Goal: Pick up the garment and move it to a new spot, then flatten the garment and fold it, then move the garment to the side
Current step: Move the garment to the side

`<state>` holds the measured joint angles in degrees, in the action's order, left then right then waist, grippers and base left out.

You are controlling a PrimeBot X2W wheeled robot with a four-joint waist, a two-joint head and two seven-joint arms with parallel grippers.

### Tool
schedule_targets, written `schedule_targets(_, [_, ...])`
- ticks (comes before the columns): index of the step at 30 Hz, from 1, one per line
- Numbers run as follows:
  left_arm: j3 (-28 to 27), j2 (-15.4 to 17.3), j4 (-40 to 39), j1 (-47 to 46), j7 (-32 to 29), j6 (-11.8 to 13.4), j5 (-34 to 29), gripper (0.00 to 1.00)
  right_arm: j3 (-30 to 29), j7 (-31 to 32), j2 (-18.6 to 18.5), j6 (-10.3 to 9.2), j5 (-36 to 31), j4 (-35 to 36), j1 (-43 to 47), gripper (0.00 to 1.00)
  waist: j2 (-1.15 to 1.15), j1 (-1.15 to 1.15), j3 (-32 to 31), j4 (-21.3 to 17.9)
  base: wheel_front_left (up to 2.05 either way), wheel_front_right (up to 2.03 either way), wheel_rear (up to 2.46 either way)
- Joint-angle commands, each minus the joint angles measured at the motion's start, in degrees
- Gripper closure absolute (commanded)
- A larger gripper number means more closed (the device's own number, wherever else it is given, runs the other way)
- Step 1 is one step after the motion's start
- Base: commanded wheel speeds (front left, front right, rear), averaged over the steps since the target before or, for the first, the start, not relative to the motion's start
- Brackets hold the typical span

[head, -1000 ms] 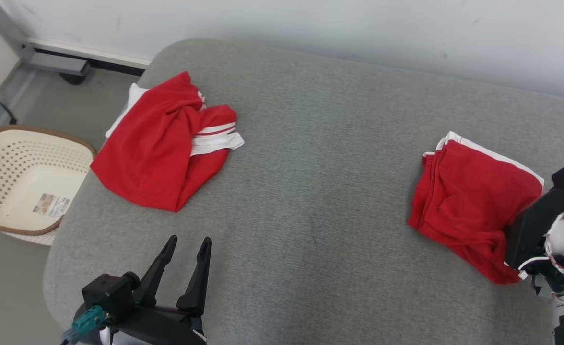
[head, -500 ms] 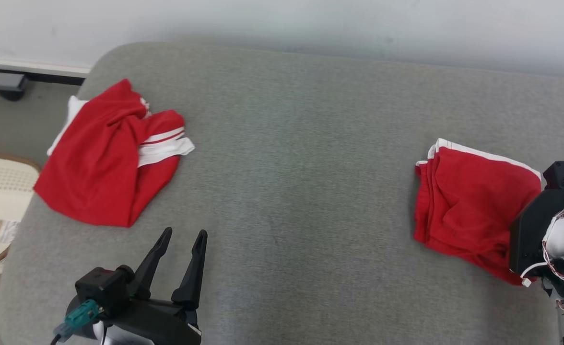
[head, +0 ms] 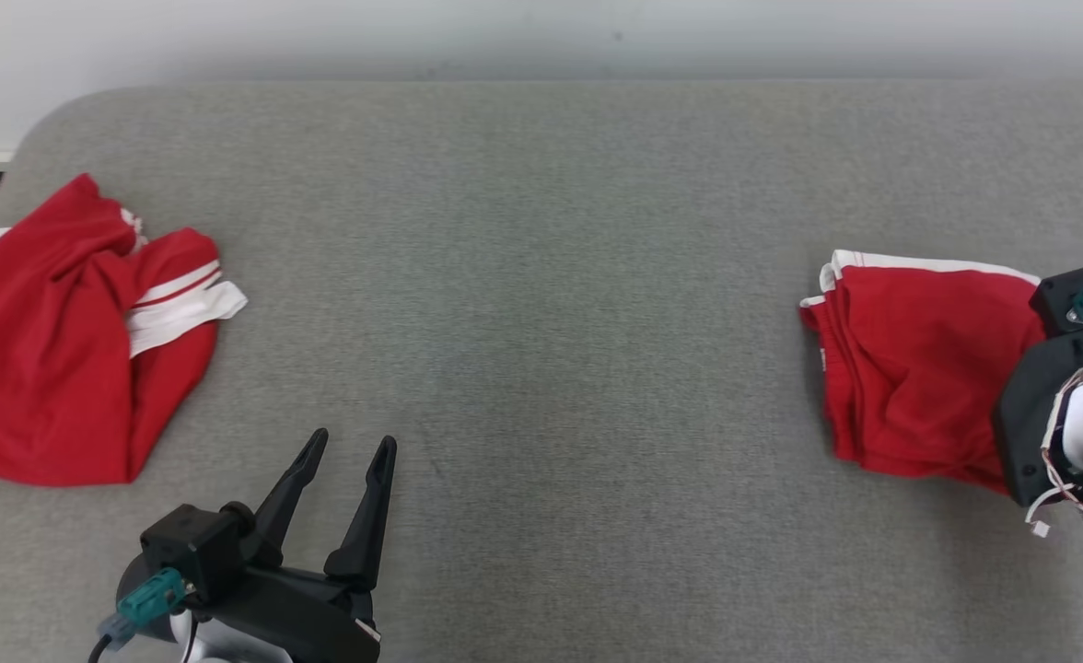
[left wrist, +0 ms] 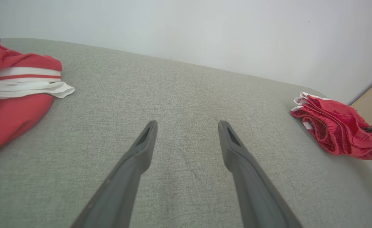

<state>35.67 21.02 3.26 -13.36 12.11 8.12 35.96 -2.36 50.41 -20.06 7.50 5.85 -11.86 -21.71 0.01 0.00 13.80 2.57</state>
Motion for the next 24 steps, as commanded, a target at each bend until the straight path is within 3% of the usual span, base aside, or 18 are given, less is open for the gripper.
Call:
schedule_targets(1, [0.0,0.6,-0.1,-0.2,0.0,0.0,-0.6,0.0,0.5,-0.5,-1.5,0.02,0.5,-0.3,-1.0,1.0,-0.01,0.0,1.4,-2.1,0.0,0.0,0.0])
schedule_targets(17, [-0.4,2.3,-2.3,-3.1,0.6,0.4,-2.6,0.0,9.2,-6.6,-11.7,0.02,2.6,-1.6,-8.7,1.0,-0.01,0.0,6.8,-5.7,0.0,0.0,0.0])
schedule_targets(24, [-1.2,3.1,-4.5,-5.4,0.7,1.9,-4.6,0.0,10.9,-10.3,-15.3,0.01,2.3,-2.0,-11.3,1.0,-0.01,0.0,8.8,-6.6,0.0,0.0,0.0])
